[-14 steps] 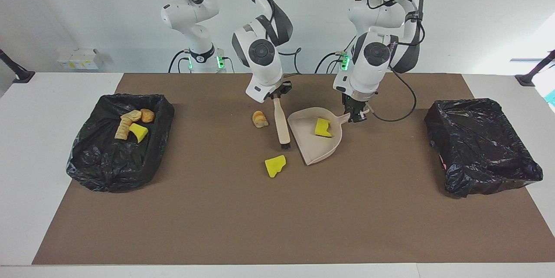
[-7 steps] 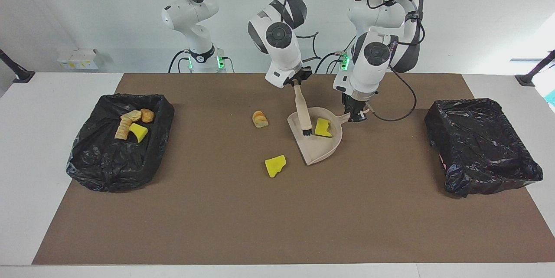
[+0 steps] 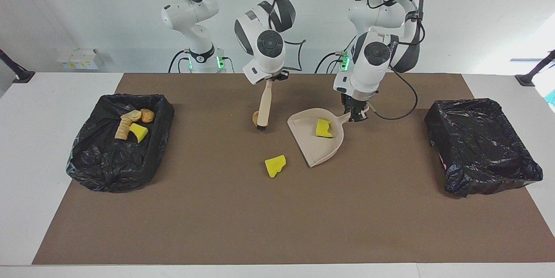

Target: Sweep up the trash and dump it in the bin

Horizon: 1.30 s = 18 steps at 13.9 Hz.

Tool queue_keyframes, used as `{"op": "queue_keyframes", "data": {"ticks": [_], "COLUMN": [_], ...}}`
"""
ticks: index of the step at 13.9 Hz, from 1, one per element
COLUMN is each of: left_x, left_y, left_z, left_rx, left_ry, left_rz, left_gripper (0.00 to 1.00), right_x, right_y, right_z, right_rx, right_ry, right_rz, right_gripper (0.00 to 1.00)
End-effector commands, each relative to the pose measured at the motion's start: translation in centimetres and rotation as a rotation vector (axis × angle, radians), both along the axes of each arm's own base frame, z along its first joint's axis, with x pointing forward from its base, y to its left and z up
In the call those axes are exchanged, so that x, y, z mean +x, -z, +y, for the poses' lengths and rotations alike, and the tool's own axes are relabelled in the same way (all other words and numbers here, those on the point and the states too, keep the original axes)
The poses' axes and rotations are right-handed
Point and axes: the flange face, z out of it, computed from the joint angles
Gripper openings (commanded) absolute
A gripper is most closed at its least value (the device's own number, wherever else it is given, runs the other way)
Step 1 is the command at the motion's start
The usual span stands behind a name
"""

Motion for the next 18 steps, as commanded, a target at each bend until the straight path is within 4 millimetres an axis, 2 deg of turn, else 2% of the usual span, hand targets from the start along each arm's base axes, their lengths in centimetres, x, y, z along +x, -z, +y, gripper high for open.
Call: {"op": "queue_keyframes", "data": {"ticks": [1,4,5,7,11,15,16,18], "left_x": [-0.5,-0.5,-0.6,-0.8,-0.8,-0.8,-0.8,-0.8], "left_y": [-0.1,-0.1,-0.1,-0.1,-0.1,-0.1,-0.1,-0.1], "left_z": [0.6,0.6,0.5,0.2,0.2,0.2,0.2,0.2], "left_rx": [0.001,0.001,0.001,-0.001,-0.013,-0.012,-0.012,-0.011], "left_ry": [-0.076,-0.078,-0.076,-0.041,0.087,0.083,0.081,0.075], "left_rz": [-0.015,-0.015,-0.014,-0.012,-0.005,-0.006,-0.006,-0.006], "left_gripper": [0.00,0.00,0.00,0.00,0.00,0.00,0.00,0.00], "right_x": [-2.3,-5.5,-5.8,-5.3,-0.7,4.3,5.3,6.1], "right_y": [0.5,3.4,4.2,5.7,7.3,6.0,5.8,6.8], "right_z": [-2.2,-4.6,-5.0,-4.4,-2.4,-1.4,-0.9,0.8], "right_rx": [-0.121,-0.109,-0.086,-0.074,0.018,0.100,0.115,0.156], "right_ry": [0.129,0.188,0.192,0.186,0.137,0.073,0.059,-0.019], "right_rz": [-0.023,-0.119,-0.153,-0.172,-0.252,-0.300,-0.309,-0.301], "right_gripper": [0.00,0.00,0.00,0.00,0.00,0.00,0.00,0.00]}}
